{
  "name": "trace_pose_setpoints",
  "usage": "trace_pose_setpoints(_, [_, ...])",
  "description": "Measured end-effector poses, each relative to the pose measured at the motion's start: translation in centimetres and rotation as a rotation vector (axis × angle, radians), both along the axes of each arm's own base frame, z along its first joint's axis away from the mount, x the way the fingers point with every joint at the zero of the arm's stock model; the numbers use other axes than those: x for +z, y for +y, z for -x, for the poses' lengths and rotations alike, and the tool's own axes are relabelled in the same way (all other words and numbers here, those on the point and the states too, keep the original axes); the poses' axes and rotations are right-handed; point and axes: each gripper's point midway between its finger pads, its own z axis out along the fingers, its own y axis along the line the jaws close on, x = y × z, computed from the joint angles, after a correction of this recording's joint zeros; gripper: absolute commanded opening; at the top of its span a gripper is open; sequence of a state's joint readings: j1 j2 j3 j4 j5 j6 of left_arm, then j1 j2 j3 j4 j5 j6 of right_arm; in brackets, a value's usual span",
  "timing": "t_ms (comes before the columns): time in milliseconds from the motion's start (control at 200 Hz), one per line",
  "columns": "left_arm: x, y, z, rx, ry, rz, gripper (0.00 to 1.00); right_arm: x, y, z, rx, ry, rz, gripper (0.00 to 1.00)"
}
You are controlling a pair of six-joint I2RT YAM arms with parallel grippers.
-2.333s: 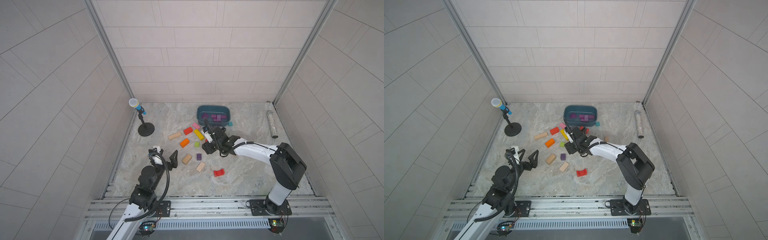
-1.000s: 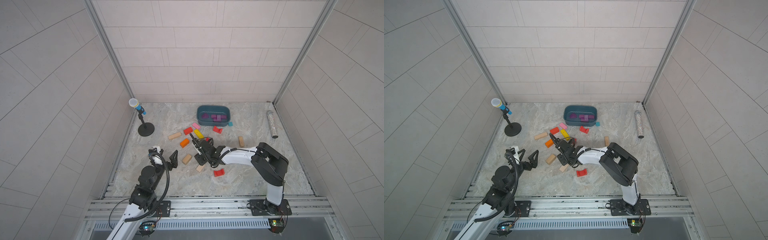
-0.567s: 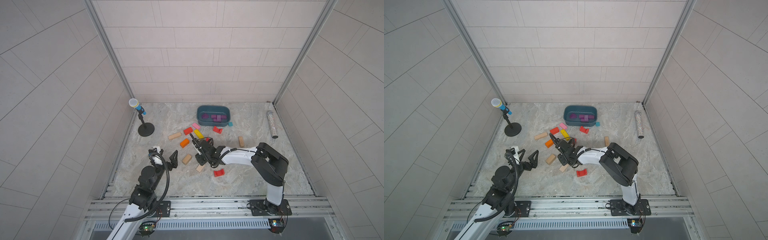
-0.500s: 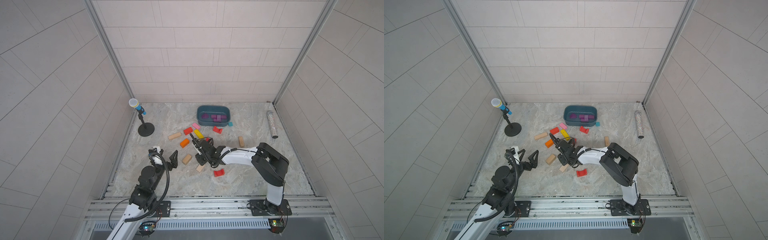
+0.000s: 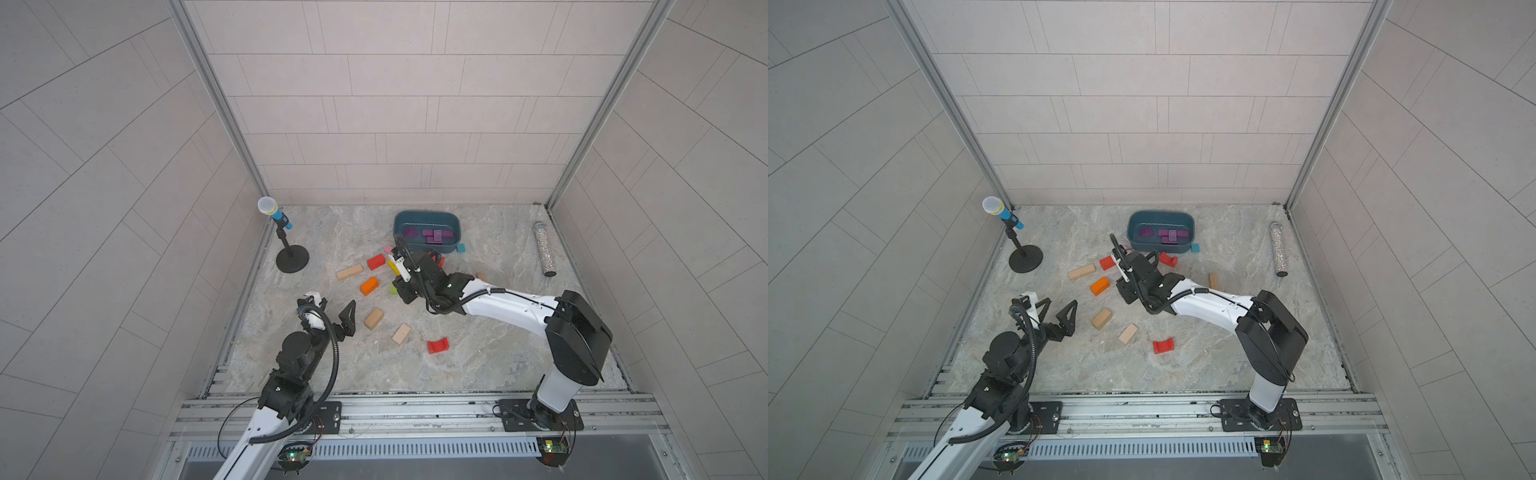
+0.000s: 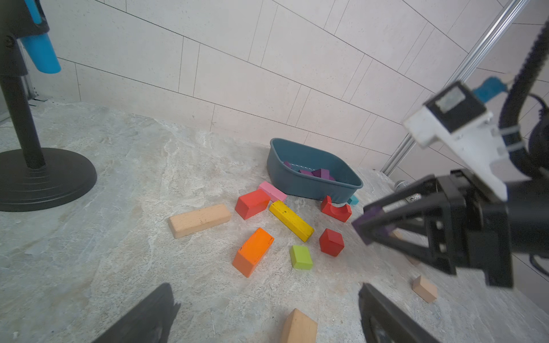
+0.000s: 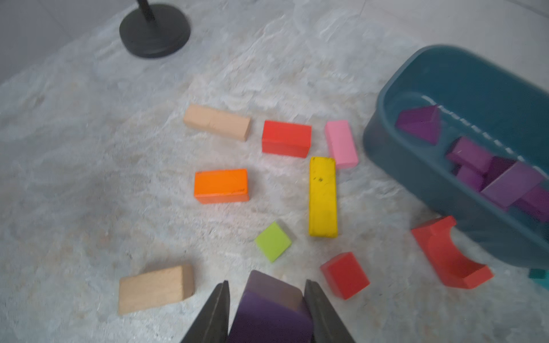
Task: Pick purple bricks into the storage bin
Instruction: Pick up the building block from the center of the board, then place the building block in the storage box.
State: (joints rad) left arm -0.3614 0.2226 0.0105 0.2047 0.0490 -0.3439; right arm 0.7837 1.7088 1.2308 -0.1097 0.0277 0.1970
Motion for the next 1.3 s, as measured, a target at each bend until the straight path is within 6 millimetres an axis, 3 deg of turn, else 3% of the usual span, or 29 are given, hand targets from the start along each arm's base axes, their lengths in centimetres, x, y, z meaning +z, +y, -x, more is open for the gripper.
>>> trace_pose_setpoints(155, [0.1,0.0,0.0,0.000,-0.005,0.002,1.00,4.3,-2.7,-7.1,-0.110,-0.075,-0.063,0.28])
trace_pose_setpoints(265, [0.1,0.0,0.0,0.001,-0.005,0.002,1.00,5.1,-4.2,-12.1,-0.177,-0.105,-0.063,0.28])
trace_pose_setpoints(405, [0.1,0.0,0.0,0.001,-0.005,0.002,1.00,3.1,-5.0,-17.4,-0.230,-0.099,-0.027,0.28])
trace_pose_setpoints(520, [0.0,0.0,0.0,0.001,-0.002,0.001,1.00,-0.4,-5.4,-20.2,-0.251,-0.052,0.005,0.28])
trace_pose_setpoints(711, [-0.2,0.0,0.0,0.001,0.008,-0.003,1.00,-5.8,-6.5,-21.8,-0.271,0.040,0.058,0.28])
trace_pose_setpoints(801, [-0.2,0.0,0.0,0.002,0.009,-0.004,1.00,-7.2,-7.1,-21.8,-0.278,0.072,0.076,0.37])
trace_pose_setpoints(886, [-0.3,0.0,-0.1,0.002,0.011,-0.004,1.00,-7.2,-7.5,-21.8,-0.285,0.085,0.080,0.67])
trace_pose_setpoints(956, [-0.3,0.0,-0.1,0.002,0.012,-0.005,1.00,-6.5,-7.5,-22.1,-0.289,0.075,0.076,0.76])
trace_pose_setpoints(1126, [-0.3,0.0,-0.1,0.002,0.012,-0.005,1.00,-4.9,-7.8,-22.7,-0.294,0.046,0.076,0.78])
trace_pose_setpoints(1301, [-0.3,0.0,-0.1,0.002,0.012,-0.005,1.00,-5.3,-9.2,-22.8,-0.322,0.067,0.088,0.78])
